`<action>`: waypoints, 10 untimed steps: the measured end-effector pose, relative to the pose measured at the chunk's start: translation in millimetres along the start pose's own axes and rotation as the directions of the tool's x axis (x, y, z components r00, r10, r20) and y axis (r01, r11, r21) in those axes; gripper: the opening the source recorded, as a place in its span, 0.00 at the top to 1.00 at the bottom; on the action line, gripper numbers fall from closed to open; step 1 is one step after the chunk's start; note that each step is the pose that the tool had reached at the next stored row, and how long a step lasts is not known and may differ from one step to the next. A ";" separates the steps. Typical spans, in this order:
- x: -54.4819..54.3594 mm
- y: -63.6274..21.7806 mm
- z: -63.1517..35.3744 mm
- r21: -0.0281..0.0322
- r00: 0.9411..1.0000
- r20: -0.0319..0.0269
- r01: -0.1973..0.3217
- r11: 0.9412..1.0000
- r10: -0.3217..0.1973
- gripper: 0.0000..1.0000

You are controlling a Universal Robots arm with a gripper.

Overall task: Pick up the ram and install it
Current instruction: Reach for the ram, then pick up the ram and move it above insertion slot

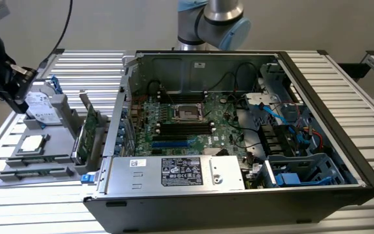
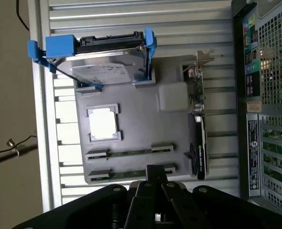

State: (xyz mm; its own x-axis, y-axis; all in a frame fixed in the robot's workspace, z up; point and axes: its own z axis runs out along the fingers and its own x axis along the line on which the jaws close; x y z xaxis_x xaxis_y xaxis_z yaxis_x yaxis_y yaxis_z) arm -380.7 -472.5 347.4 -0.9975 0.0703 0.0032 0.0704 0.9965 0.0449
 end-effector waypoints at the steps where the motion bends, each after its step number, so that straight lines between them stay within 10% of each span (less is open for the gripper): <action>1: 3.4 -1.2 0.4 0.000 1.000 0.000 0.000 1.000 0.000 0.89; 10: 17.4 -5.5 1.7 0.002 1.000 -0.003 0.000 1.000 0.000 0.89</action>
State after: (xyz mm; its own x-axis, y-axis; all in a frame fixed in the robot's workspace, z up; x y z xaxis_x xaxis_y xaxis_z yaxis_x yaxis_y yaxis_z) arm -398.5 -476.7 345.5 -0.9975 0.0702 0.0061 0.0704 0.9966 0.0432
